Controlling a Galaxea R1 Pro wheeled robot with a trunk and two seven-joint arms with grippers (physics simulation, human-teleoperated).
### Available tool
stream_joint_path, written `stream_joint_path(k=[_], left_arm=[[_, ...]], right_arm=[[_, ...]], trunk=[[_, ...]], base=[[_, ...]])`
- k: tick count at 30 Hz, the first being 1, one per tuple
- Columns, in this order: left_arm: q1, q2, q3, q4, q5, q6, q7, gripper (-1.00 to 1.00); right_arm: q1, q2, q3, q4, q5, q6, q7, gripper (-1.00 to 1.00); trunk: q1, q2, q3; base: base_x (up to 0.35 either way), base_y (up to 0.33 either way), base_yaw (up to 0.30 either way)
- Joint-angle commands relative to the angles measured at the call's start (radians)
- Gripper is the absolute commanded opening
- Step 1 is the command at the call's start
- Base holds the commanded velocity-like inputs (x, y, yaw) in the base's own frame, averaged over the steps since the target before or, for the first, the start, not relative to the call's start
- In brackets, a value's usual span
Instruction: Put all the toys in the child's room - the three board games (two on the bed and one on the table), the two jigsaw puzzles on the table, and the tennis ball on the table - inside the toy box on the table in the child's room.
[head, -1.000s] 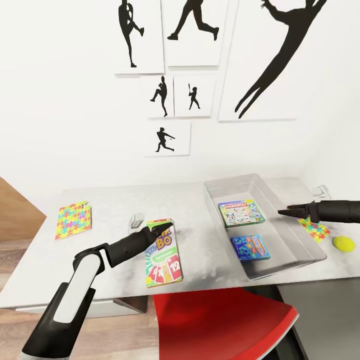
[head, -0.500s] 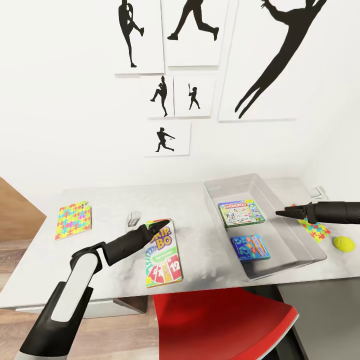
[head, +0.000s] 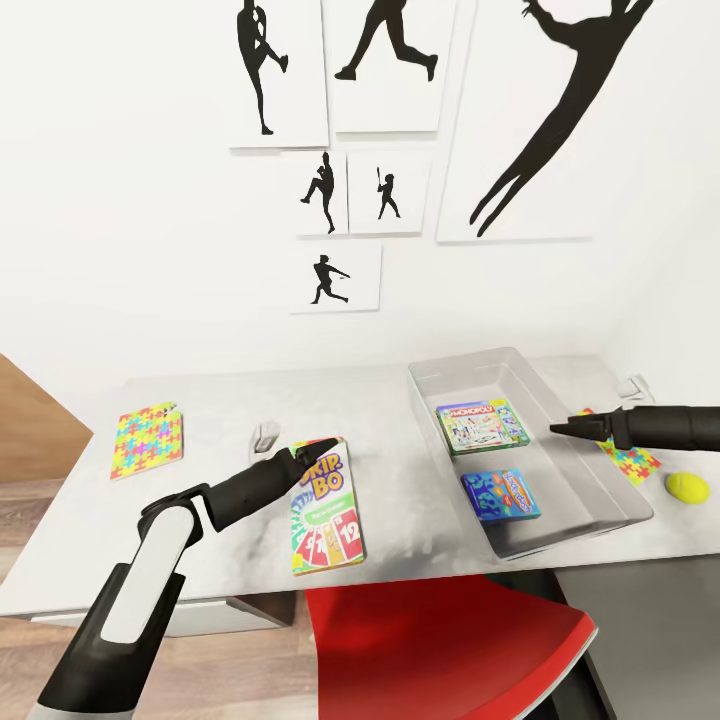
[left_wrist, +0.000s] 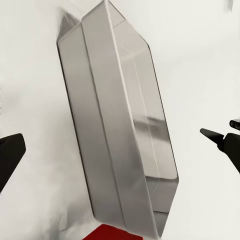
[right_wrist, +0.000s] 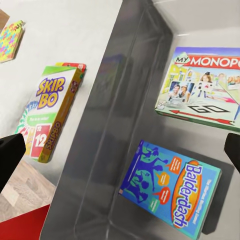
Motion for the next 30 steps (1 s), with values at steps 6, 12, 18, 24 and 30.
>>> stream_joint_path(k=[6, 12, 18, 24, 30], left_arm=[[-0.001, 0.001, 0.001, 0.0, -0.004, 0.005, -0.005, 1.0], [0.0, 0.002, 0.003, 0.0, -0.004, 0.006, -0.005, 1.0], [0.001, 0.002, 0.004, 0.0, -0.004, 0.006, -0.005, 1.0], [0.001, 0.001, 0.004, 0.0, -0.004, 0.005, -0.005, 1.0], [0.001, 0.001, 0.004, 0.0, -0.004, 0.003, -0.005, 1.0]], right_arm=[[0.001, 0.003, 0.0, 0.0, -0.003, 0.007, 0.0, 1.0], [0.001, 0.006, 0.0, 0.0, -0.002, 0.008, -0.001, 1.0], [0.001, 0.008, 0.0, 0.0, -0.002, 0.007, -0.003, 1.0], [0.002, 0.009, 0.0, 0.0, -0.002, 0.007, -0.007, 1.0], [0.001, 0.009, 0.0, 0.001, -0.001, 0.005, -0.009, 1.0]], trunk=[[0.001, -0.002, -0.002], [0.001, -0.002, -0.002], [0.001, -0.002, -0.002], [0.001, -0.002, -0.002], [0.001, -0.002, -0.002]], base=[[-0.075, 0.0, 0.0], [-0.2, 0.0, 0.0], [-0.274, 0.0, 0.0], [-0.307, 0.007, 0.0], [-0.305, 0.068, 0.0]])
